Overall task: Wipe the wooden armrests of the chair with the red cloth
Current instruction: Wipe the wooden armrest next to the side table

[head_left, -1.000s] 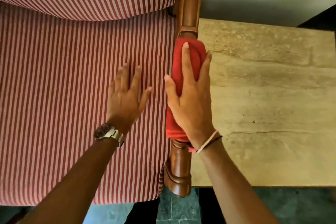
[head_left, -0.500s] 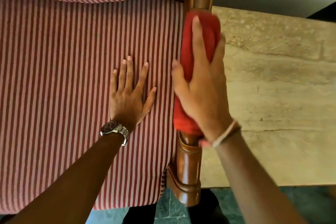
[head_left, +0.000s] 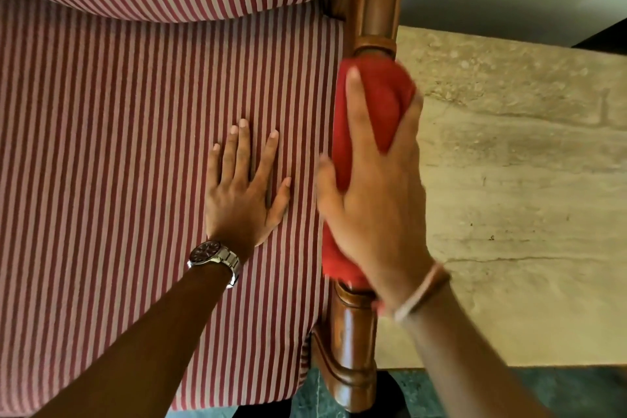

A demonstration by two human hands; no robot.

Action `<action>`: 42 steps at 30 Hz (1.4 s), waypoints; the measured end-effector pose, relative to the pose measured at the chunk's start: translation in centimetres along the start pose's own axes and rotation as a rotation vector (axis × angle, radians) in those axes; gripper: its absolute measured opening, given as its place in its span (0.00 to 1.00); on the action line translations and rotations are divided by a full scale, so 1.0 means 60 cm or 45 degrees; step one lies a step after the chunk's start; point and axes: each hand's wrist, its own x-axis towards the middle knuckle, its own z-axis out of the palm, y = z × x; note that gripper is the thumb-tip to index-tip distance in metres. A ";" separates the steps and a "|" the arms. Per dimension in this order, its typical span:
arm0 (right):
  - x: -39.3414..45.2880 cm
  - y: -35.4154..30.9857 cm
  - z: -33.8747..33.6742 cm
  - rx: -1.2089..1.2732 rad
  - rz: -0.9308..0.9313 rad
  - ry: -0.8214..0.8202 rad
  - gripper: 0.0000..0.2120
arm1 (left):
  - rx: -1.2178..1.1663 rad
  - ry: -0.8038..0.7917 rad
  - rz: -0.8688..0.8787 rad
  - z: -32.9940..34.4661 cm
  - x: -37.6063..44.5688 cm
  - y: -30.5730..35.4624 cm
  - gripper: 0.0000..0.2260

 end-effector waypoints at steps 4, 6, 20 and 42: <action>0.064 -0.014 -0.004 -0.105 -0.002 0.104 0.37 | -0.002 -0.001 -0.004 0.002 0.001 0.001 0.32; 0.005 -0.013 0.003 -0.101 -0.005 0.051 0.36 | -0.006 0.000 -0.004 0.001 0.000 0.000 0.32; 0.049 -0.018 -0.003 -0.160 -0.046 0.106 0.37 | -0.019 -0.014 -0.003 -0.007 -0.001 -0.001 0.32; -0.124 0.007 0.014 -0.125 -0.003 -0.039 0.41 | 0.014 0.055 0.005 -0.002 -0.001 0.002 0.31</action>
